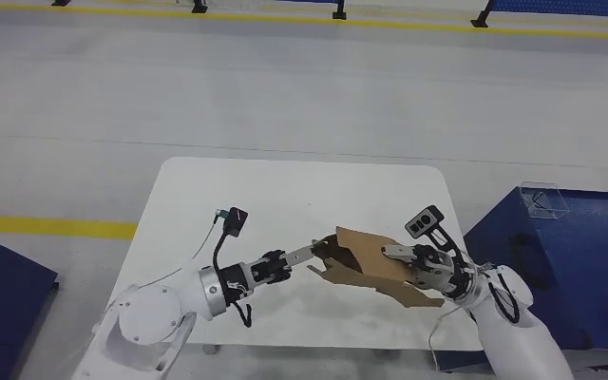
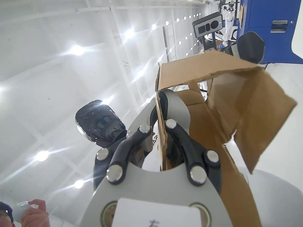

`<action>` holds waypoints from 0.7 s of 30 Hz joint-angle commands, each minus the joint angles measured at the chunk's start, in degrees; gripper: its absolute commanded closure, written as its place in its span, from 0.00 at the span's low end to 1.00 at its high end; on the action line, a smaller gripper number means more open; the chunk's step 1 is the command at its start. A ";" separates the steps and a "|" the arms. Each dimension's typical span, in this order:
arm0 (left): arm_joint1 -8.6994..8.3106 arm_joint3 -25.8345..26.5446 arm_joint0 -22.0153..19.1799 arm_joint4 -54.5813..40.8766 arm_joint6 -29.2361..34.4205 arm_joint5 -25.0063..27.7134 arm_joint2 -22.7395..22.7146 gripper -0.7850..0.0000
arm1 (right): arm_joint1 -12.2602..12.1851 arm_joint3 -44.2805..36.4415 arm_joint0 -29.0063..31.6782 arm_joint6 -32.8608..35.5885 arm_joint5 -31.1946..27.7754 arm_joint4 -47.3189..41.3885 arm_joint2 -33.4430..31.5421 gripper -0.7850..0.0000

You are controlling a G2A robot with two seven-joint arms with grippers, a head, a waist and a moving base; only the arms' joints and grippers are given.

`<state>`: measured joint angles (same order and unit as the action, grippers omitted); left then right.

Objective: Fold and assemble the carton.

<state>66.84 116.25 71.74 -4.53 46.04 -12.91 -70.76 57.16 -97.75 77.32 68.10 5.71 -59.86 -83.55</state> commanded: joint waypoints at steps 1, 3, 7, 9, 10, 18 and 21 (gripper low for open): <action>-0.05 -0.22 -0.59 0.91 0.88 0.55 0.81 0.00 | 0.03 0.06 -0.05 0.17 0.21 -0.41 -0.09 1.00; -0.03 -0.23 -0.66 1.24 0.26 0.51 1.28 0.00 | 0.08 -0.01 -0.09 0.20 0.21 -0.53 -0.10 1.00; -0.01 -0.90 -1.57 0.93 0.52 -0.49 2.14 0.00 | 0.14 -0.74 -0.06 0.46 0.43 -0.33 0.04 1.00; 0.01 -1.33 -2.21 1.00 0.55 -1.06 2.51 0.00 | 0.16 -1.05 0.01 0.24 0.41 -0.10 0.02 1.00; 0.02 -1.50 -2.43 0.82 0.64 -1.27 2.73 0.00 | 0.18 -1.30 0.06 0.29 0.44 -0.21 0.04 1.00; 0.25 -4.55 -4.74 -0.27 0.17 -4.06 4.54 0.00 | 0.30 -2.14 0.57 0.43 -0.26 -2.61 -1.62 1.00; 0.31 -5.44 -5.28 -0.60 0.10 -4.44 5.06 0.00 | 0.33 -2.28 0.87 0.32 -0.46 -3.36 -2.42 1.00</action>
<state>67.13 111.11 66.62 -4.99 46.13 -17.14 -65.86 57.48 -99.98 78.11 68.41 5.26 -63.08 -85.77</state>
